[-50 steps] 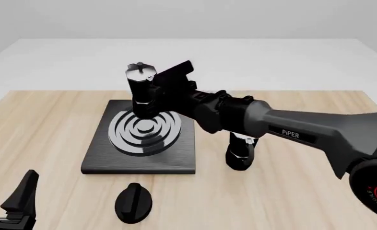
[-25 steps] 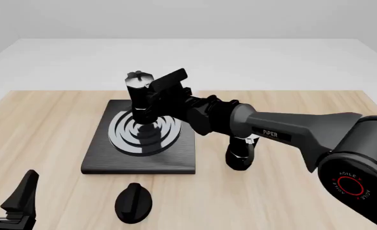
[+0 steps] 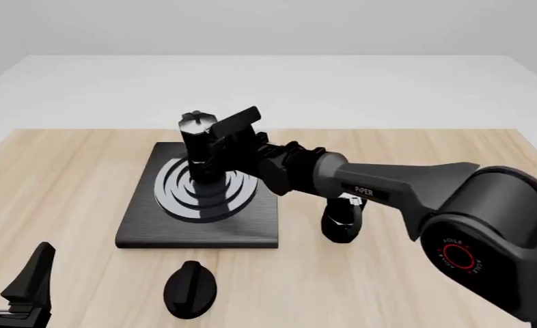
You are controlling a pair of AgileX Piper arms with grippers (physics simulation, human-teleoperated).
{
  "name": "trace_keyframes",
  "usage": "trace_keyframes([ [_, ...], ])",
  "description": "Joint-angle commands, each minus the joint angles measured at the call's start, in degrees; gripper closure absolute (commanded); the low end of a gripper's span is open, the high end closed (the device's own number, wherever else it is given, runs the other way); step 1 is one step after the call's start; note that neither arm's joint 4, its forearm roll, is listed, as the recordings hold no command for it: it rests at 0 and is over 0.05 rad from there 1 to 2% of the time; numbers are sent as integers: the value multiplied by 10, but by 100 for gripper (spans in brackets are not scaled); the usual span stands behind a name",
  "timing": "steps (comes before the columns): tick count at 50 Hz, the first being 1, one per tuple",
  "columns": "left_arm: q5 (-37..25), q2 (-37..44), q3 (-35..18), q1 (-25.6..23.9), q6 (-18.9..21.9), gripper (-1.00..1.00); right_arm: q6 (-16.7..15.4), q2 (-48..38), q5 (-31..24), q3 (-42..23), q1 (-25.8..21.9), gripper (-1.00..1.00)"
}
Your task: Put the right moka pot on the stove.
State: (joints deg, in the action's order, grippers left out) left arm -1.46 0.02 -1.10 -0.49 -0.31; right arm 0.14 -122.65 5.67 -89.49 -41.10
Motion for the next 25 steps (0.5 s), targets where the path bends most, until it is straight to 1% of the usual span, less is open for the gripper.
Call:
trace_keyframes([
  [1,0,0,0,0,0,-100,3,-5,12,-15,3,100],
  [10,0,0,0,0,0,-100,8,-4,18,-7,11,100],
  [16,0,0,0,0,0,-100,4,0,23,-2,23,100],
  [22,0,0,0,0,0,-100,3,3,25,2,25,100],
  [23,0,0,0,0,0,-100,3,5,23,2,25,-100],
  [25,0,0,0,0,0,-100,3,8,23,5,24,-100],
])
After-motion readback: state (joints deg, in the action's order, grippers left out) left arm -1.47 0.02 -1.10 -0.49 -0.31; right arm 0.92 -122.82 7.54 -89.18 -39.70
